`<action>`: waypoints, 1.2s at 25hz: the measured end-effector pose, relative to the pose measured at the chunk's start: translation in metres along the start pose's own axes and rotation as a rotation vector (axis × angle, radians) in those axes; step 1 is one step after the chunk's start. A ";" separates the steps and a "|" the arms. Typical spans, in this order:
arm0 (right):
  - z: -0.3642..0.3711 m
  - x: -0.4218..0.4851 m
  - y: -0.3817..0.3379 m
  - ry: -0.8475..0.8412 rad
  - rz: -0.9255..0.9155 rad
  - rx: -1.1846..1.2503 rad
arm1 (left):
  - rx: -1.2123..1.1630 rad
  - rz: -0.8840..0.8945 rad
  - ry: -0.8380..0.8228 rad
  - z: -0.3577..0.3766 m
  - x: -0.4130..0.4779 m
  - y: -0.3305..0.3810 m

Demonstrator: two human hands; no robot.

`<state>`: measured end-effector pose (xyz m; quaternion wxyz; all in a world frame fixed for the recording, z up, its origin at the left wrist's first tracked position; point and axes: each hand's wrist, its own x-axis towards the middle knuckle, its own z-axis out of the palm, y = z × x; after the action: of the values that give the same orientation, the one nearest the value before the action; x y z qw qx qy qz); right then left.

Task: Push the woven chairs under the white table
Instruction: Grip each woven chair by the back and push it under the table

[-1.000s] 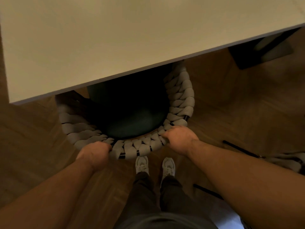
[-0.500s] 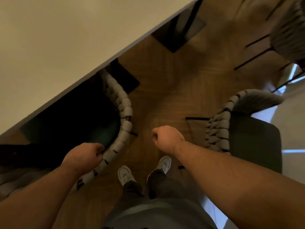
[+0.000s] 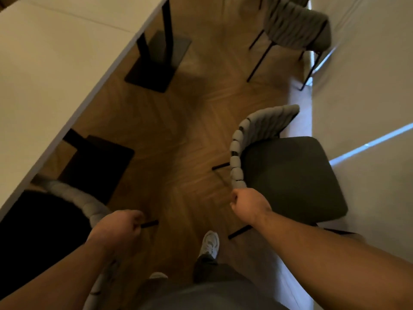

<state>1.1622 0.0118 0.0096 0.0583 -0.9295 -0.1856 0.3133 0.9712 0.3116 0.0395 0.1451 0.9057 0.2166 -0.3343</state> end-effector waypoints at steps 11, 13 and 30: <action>-0.003 0.011 0.085 -0.037 0.294 0.266 | 0.227 0.393 -0.113 -0.088 0.123 0.138; -0.002 0.011 0.087 -0.049 0.352 0.287 | 0.279 0.466 -0.132 -0.102 0.146 0.153; 0.058 -0.028 0.065 0.104 0.684 0.579 | 0.900 1.005 -0.219 -0.119 0.230 0.295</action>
<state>1.1263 -0.0592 -0.0350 0.2185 -0.8973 0.2307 0.3064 1.3374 0.1728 0.0081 -0.0867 0.8294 -0.4061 -0.3736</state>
